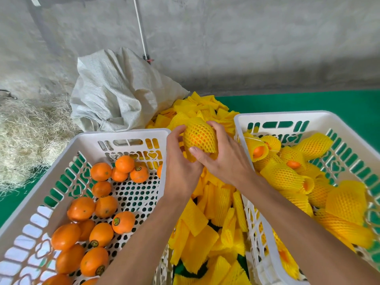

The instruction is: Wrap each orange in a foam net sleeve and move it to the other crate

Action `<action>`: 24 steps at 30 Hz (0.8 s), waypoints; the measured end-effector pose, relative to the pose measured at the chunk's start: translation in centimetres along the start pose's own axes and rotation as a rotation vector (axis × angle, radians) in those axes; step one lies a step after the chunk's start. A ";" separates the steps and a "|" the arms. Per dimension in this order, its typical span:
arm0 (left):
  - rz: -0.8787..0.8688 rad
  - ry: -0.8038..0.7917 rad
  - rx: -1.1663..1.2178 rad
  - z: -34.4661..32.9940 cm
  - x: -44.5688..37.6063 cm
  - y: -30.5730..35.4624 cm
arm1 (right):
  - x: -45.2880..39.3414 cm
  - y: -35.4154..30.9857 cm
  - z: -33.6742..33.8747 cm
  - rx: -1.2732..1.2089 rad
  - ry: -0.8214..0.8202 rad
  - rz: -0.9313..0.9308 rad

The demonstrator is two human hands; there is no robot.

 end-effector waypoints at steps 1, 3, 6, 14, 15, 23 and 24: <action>-0.014 -0.019 0.002 -0.1 0.0 0.1 | 0.0 0.0 0.1 -0.038 0.006 -0.010; -0.019 -0.073 0.018 -0.5 0.0 0.2 | -0.1 -0.2 0.5 -0.044 0.052 0.017; -0.055 -0.137 0.002 -1.0 0.2 0.6 | -0.9 -0.2 2.0 0.154 0.233 0.093; -0.066 -0.244 -0.162 -1.4 0.4 0.1 | -2.7 7.4 9.1 0.467 0.628 -0.288; -0.050 -0.273 -0.206 -1.6 0.5 -0.2 | -2.6 8.6 9.5 0.495 0.614 -0.346; 0.474 -1.007 -0.502 -2.1 4.3 -4.8 | -1.0 14.8 7.4 0.623 0.185 -0.748; 0.510 -1.067 -0.516 -2.0 4.7 -5.0 | -1.1 15.0 7.4 0.608 0.166 -0.766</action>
Point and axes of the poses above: each hand's wrist, its own x-axis away from the middle knuckle, its own z-axis out of the back of the hand, y = z × x, the point moved 5 cm from there along -x, towards the middle knuckle, and after that the axes turned 10 degrees about -z, right-handed, at the moved point
